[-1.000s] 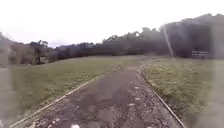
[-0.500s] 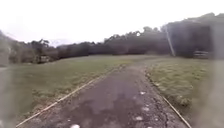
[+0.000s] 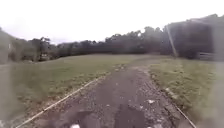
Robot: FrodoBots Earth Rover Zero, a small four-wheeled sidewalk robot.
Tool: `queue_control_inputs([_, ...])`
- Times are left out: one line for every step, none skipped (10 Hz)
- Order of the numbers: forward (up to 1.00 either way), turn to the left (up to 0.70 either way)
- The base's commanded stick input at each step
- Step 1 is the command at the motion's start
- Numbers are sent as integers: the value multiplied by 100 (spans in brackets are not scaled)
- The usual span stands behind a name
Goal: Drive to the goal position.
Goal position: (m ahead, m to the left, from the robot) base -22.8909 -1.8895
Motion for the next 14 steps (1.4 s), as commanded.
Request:
queue_control_inputs([70,0])
queue_control_inputs([70,0])
queue_control_inputs([70,0])
queue_control_inputs([70,0])
queue_control_inputs([70,0])
queue_control_inputs([70,10])
queue_control_inputs([70,24])
queue_control_inputs([70,35])
queue_control_inputs([70,35])
queue_control_inputs([70,35])
queue_control_inputs([70,35])
queue_control_inputs([70,35])
queue_control_inputs([70,35])
queue_control_inputs([70,35])
